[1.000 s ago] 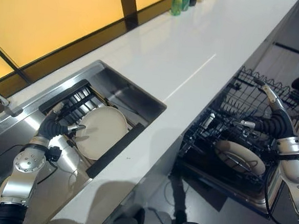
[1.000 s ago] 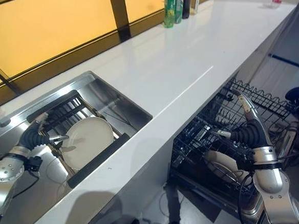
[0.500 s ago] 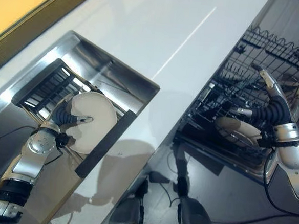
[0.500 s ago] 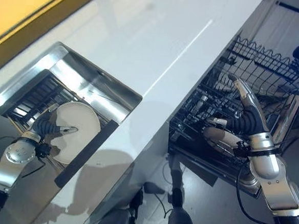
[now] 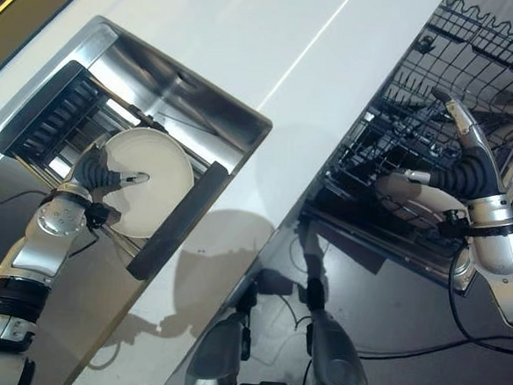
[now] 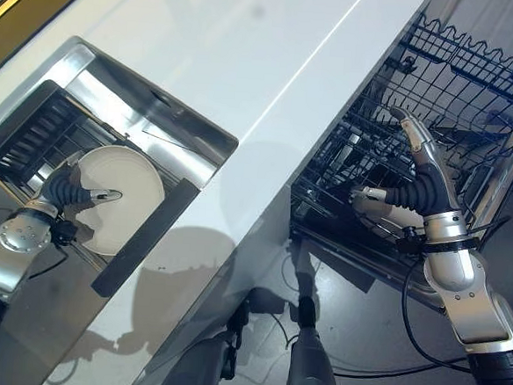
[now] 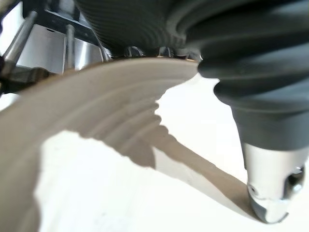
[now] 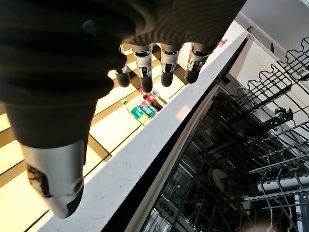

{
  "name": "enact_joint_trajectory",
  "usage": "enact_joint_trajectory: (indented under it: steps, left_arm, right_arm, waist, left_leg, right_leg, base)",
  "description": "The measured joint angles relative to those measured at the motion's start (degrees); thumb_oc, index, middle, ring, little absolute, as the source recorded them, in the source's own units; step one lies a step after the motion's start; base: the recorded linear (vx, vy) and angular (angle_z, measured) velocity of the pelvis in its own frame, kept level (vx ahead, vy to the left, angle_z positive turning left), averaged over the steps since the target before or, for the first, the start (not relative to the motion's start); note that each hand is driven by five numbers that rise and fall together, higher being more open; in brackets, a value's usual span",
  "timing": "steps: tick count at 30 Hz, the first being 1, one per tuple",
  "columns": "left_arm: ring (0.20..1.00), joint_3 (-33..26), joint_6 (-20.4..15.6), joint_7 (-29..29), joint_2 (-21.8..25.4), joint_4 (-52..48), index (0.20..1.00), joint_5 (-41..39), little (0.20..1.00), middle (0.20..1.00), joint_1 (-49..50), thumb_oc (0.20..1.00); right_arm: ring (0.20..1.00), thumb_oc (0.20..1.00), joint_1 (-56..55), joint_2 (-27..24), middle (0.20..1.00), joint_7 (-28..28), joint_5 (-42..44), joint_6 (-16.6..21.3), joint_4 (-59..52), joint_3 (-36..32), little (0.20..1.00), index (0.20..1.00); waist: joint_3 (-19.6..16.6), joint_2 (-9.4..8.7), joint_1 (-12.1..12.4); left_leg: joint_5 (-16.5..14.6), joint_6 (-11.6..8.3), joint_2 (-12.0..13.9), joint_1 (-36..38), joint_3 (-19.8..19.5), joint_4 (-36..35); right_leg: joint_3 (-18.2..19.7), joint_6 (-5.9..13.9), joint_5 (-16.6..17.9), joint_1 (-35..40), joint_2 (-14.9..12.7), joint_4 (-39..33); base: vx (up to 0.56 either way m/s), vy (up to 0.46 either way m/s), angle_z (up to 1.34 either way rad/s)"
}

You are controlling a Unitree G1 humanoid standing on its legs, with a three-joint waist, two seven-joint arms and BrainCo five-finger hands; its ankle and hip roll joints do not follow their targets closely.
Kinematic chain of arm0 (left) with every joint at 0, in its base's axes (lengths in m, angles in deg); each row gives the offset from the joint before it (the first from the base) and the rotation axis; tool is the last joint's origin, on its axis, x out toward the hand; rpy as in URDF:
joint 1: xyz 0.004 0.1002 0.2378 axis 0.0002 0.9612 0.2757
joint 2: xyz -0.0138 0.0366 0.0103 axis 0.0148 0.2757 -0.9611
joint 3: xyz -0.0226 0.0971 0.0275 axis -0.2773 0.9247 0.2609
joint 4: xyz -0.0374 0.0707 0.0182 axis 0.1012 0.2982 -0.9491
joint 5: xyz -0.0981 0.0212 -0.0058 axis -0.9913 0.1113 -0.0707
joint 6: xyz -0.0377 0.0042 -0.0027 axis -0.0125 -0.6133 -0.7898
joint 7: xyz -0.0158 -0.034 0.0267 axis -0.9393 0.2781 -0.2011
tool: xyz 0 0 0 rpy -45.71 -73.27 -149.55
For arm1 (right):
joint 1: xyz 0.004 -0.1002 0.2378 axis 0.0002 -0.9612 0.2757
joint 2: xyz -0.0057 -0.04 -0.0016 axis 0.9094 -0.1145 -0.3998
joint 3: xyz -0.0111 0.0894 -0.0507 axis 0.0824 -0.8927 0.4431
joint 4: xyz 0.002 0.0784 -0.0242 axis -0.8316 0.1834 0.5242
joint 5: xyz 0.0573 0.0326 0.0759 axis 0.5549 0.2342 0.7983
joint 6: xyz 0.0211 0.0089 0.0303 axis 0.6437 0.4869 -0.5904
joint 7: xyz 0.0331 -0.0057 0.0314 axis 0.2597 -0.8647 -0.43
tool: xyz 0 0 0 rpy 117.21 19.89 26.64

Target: Pick up plates and place into dishwasher.

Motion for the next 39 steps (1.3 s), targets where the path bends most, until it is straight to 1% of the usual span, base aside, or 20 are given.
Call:
enact_joint_trajectory:
  steps: [3, 7, 10, 14, 16, 18, 19, 20, 21, 22, 25, 29, 34, 39]
  left_arm:
    - [1.0, 0.9, 2.5, 7.8, 4.3, -2.6, 1.0, -1.8, 1.0, 1.0, 0.1, 1.0]
    - [1.0, 1.2, 4.4, 16.2, 5.6, -4.3, 1.0, -4.9, 1.0, 1.0, -0.2, 1.0]
    - [1.0, 1.0, 5.5, 19.6, 5.7, -5.3, 1.0, -7.1, 1.0, 1.0, 0.0, 1.0]
    - [1.0, 0.4, 6.6, 23.2, 7.1, -7.2, 1.0, -9.8, 1.0, 1.0, 0.2, 1.0]
    - [1.0, -0.7, 6.7, 25.1, 7.2, -8.7, 1.0, -12.6, 1.0, 1.0, 0.2, 1.0]
    - [1.0, -1.2, 6.6, 26.7, 7.5, -10.8, 1.0, -13.5, 1.0, 1.0, 0.0, 1.0]
    - [0.645, -1.6, 6.6, 27.6, 7.9, -11.6, 0.645, -13.6, 0.645, 0.645, 0.0, 0.645]
    - [0.501, -2.0, 6.5, 28.4, 8.1, -12.1, 0.501, -14.2, 0.501, 0.501, 0.0, 0.501]
    - [0.329, -2.5, 6.5, 28.9, 8.1, -12.8, 0.329, -15.1, 0.329, 0.329, 0.2, 0.329]
    - [0.2, -2.9, 6.4, 29.2, 8.2, -13.5, 0.2, -15.3, 0.2, 0.2, 0.4, 0.2]
    - [0.2, -3.0, 5.6, 31.0, 8.2, -15.2, 0.2, -17.0, 0.2, 0.2, 1.0, 0.2]
    - [0.2, -3.2, 3.3, 32.8, 7.8, -20.2, 0.2, -19.1, 0.2, 0.2, 3.0, 0.2]
    - [0.2, -3.3, 3.2, 32.8, 7.8, -20.3, 0.2, -18.9, 0.2, 0.2, 5.7, 0.2]
    - [0.2, -4.1, 3.2, 33.0, 7.8, -20.3, 0.2, -19.0, 0.2, 0.2, 7.4, 0.2]
  right_arm:
    - [1.0, 1.0, -0.1, -1.5, 1.0, 0.0, 1.0, 0.0, 0.2, -0.1, 1.0, 1.0]
    - [1.0, 1.0, -0.9, -1.6, 1.0, 0.6, 1.8, 0.0, 0.2, -0.2, 1.0, 1.0]
    - [1.0, 1.0, -1.7, -1.6, 1.0, 1.1, 2.1, 0.0, 0.2, -0.4, 1.0, 1.0]
    - [1.0, 1.0, -2.5, -1.6, 1.0, 1.2, 2.5, 0.0, 0.2, -0.5, 1.0, 1.0]
    - [1.0, 1.0, -3.5, -1.6, 1.0, 1.2, 2.8, 0.0, 0.1, -0.6, 1.0, 1.0]
    - [1.0, 1.0, -3.9, -1.5, 1.0, 1.4, 3.2, 0.0, 0.1, -0.6, 1.0, 1.0]
    - [1.0, 1.0, -3.9, -1.6, 1.0, 1.4, 3.2, 0.0, 0.1, -0.7, 1.0, 1.0]
    - [1.0, 1.0, -4.0, -1.6, 1.0, 1.4, 3.3, 0.0, 0.0, -0.8, 1.0, 1.0]
    - [1.0, 1.0, -4.0, -1.6, 1.0, 1.4, 3.7, 0.0, -0.2, -0.8, 1.0, 1.0]
    - [1.0, 1.0, -4.1, -1.6, 1.0, 1.4, 3.8, 0.0, -0.3, -0.9, 1.0, 1.0]
    - [1.0, 1.0, -5.7, -1.6, 1.0, 1.4, 4.3, 0.0, -1.0, -1.1, 1.0, 1.0]
    - [1.0, 1.0, -8.8, -1.7, 1.0, 1.4, 5.0, 0.0, -1.4, -1.6, 1.0, 1.0]
    - [1.0, 1.0, -12.4, -1.9, 1.0, 1.3, 5.6, 0.0, -1.4, -2.0, 1.0, 1.0]
    - [1.0, 1.0, -13.2, -1.9, 1.0, 1.3, 6.1, 0.0, -1.4, -2.6, 1.0, 1.0]
  waist:
    - [0.1, 0.29, 0.0]
    - [0.3, 0.61, 0.0]
    - [0.3, 0.68, 0.0]
    - [0.3, 0.77, 0.1]
    - [0.3, 0.79, 0.1]
    - [0.2, 0.91, 0.2]
    - [0.2, 0.94, 0.1]
    - [0.2, 0.97, 0.2]
    - [0.2, 0.99, 0.3]
    - [0.1, 1.03, 0.4]
    - [-1.0, 1.15, 0.4]
    - [-3.6, 1.23, 0.3]
    - [-5.5, 1.39, 0.0]
    - [-5.9, 1.35, 0.1]
  left_leg:
    - [0.1, 0.15, 0.0, 0.1, 0.1, -0.1]
    - [0.2, 0.3, -0.1, 1.9, 0.0, -0.7]
    - [0.3, 0.39, 0.1, 3.9, 0.0, -1.5]
    - [0.3, 0.44, 0.1, 4.8, -0.5, -1.8]
    - [0.3, 0.44, 0.0, 5.4, -1.0, -1.9]
    - [0.3, 0.43, 0.1, 5.8, -1.0, -2.0]
    - [0.3, 0.43, 0.1, 6.1, -1.0, -2.0]
    - [0.3, 0.43, 0.2, 6.3, -1.0, -2.0]
    - [0.3, 0.43, 0.2, 6.6, -1.0, -2.0]
    - [0.3, 0.43, 0.2, 6.9, -1.0, -2.0]
    - [0.3, 0.44, 0.2, 7.2, -1.0, -2.0]
    - [0.3, 0.44, 0.2, 7.4, -1.1, -2.1]
    - [0.3, 0.45, 0.2, 8.2, -1.0, -2.3]
    - [0.3, 0.45, 0.2, 8.2, -1.0, -2.3]
  right_leg:
    - [-0.6, 0.09, 0.0, 0.2, -0.6, -0.2]
    - [-1.6, 0.18, 0.1, 2.7, -1.0, -1.4]
    - [-2.5, 0.17, 0.1, 5.1, -1.0, -2.3]
    - [-3.4, 0.17, 0.1, 6.7, -1.1, -3.1]
    - [-4.1, 0.16, 0.1, 7.9, -1.1, -3.7]
    - [-4.8, 0.14, 0.1, 8.7, -1.2, -4.2]
    - [-5.1, 0.14, 0.1, 9.3, -1.2, -4.4]
    - [-5.3, 0.1, 0.1, 9.7, -1.2, -4.4]
    - [-5.3, 0.1, 0.1, 9.9, -1.2, -4.5]
    - [-5.3, 0.1, 0.1, 10.3, -1.2, -4.5]
    - [-5.4, 0.09, 0.1, 10.6, -1.2, -4.5]
    - [-5.4, 0.09, 0.1, 10.9, -1.2, -4.7]
    - [-5.4, 0.07, 0.1, 11.7, -1.1, -4.9]
    - [-5.4, 0.07, 0.1, 11.7, -1.1, -4.9]
  base:
    - [0.04, 0.023, 0.02]
    - [0.06, 0.004, 0.08]
    - [0.06, -0.024, 0.12]
    - [0.06, -0.043, 0.11]
    - [0.08, -0.047, 0.19]
    - [0.08, -0.047, 0.17]
    - [0.09, -0.04, 0.16]
    - [0.09, -0.037, 0.12]
    - [0.08, -0.03, 0.04]
    - [0.07, -0.034, 0.01]
    - [0.06, -0.039, 0.0]
    - [0.07, -0.038, 0.0]
    - [0.06, -0.019, -0.01]
    - [0.04, -0.012, 0.0]
